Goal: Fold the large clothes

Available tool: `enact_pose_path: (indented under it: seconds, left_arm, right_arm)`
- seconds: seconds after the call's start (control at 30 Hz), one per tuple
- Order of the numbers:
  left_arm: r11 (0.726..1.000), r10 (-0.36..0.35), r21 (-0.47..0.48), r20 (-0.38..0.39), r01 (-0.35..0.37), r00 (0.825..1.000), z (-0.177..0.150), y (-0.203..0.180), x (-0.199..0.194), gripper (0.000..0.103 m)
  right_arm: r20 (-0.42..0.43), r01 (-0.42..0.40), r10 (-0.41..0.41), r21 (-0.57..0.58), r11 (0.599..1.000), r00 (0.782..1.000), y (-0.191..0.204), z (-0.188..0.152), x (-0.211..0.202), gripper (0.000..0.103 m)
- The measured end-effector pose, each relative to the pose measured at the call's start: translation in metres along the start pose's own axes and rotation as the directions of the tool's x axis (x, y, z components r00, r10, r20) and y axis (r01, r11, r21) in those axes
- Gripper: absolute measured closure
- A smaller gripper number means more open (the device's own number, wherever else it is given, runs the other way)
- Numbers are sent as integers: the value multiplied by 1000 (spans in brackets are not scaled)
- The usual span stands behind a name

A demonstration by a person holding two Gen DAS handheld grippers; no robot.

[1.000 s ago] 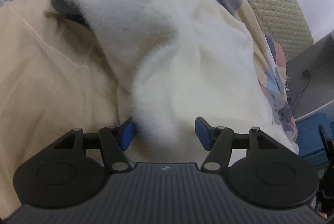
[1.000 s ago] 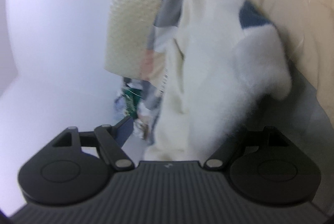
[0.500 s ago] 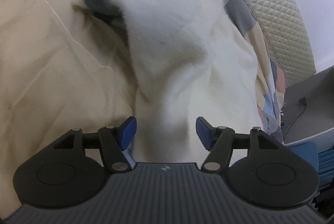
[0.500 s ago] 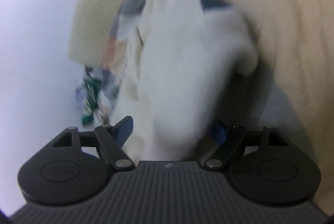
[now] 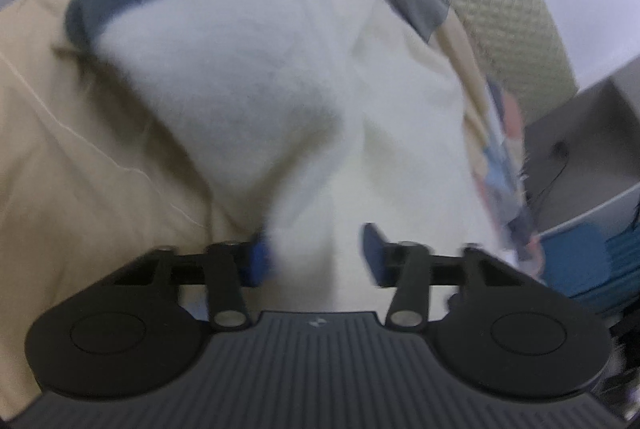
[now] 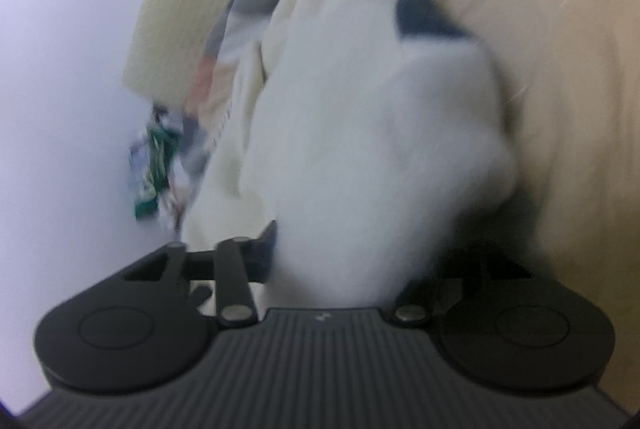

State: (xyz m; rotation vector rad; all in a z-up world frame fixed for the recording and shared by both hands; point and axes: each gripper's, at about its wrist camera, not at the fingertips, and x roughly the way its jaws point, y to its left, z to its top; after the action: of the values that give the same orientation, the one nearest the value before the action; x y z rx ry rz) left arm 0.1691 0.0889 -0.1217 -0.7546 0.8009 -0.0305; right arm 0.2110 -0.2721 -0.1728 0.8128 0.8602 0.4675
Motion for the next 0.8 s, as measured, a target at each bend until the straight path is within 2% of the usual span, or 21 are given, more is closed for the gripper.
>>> enact_pose_path:
  seconds: [0.03, 0.07, 0.17, 0.3, 0.47, 0.7, 0.8]
  left_arm:
    - [1000, 7, 8, 4, -7, 1000, 0, -1, -2, 85]
    - [1000, -10, 6, 8, 10, 1000, 0, 0, -7, 93]
    - [996, -85, 21, 67, 84, 994, -6, -8, -36, 95]
    - [979, -192, 100, 158, 178, 969, -11, -30, -83, 95]
    - [967, -244, 131, 224, 219, 944, -14, -42, -127, 96]
    - [945, -323, 158, 305, 286, 896, 2, -49, -210, 96]
    - [932, -360, 178, 342, 317, 868, 19, -62, -257, 96]
  right_arm:
    - [-3, 24, -25, -47, 999, 1000, 6, -3, 0, 78]
    - [7, 46, -45, -97, 994, 999, 11, -4, -3, 81]
    - [74, 55, -43, -168, 984, 996, 24, -5, -25, 92]
    - [174, 48, -13, -199, 979, 985, 41, -10, -57, 92]
    - [235, 39, 25, -267, 963, 972, 68, -11, -86, 92]
    - [310, 0, 126, -376, 927, 942, 143, -11, -129, 92]
    - [332, -7, 177, -455, 891, 927, 192, -3, -154, 92]
